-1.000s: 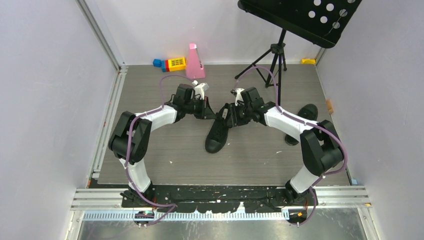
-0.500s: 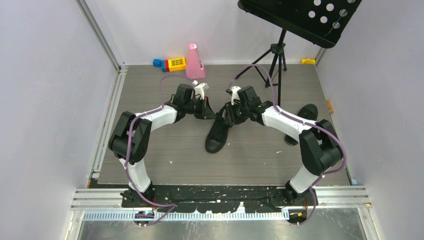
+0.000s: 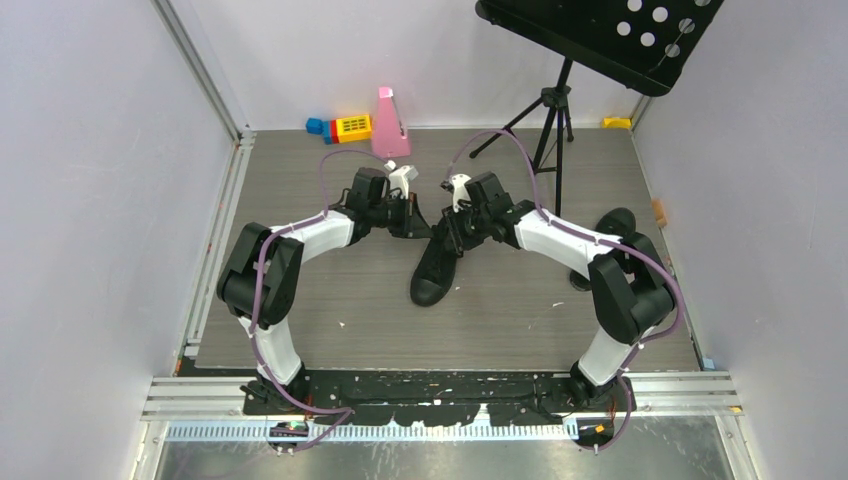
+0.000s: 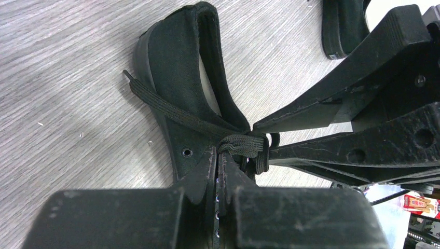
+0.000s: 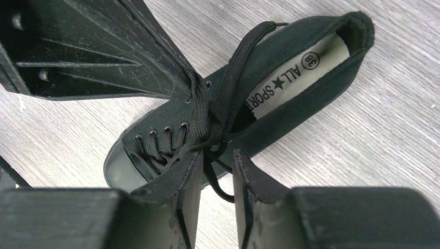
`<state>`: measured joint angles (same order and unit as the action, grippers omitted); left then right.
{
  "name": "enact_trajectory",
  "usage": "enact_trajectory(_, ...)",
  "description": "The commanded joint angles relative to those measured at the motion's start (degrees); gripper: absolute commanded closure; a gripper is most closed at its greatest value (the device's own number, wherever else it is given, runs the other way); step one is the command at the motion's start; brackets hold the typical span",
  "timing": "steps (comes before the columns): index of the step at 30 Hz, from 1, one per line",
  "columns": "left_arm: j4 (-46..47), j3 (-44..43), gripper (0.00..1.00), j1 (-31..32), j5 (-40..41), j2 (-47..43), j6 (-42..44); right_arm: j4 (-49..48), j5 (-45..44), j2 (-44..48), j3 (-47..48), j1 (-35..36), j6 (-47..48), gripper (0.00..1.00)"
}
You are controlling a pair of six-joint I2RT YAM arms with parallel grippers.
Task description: Tie the shoes
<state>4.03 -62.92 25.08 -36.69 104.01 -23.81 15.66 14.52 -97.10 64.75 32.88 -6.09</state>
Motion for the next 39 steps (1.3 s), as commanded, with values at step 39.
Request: enact_trajectory(39,-3.16,4.25,1.0,-0.29,0.04,-6.65,0.87,-4.48,-21.47,5.65,-6.28,0.34,-29.33,1.0)
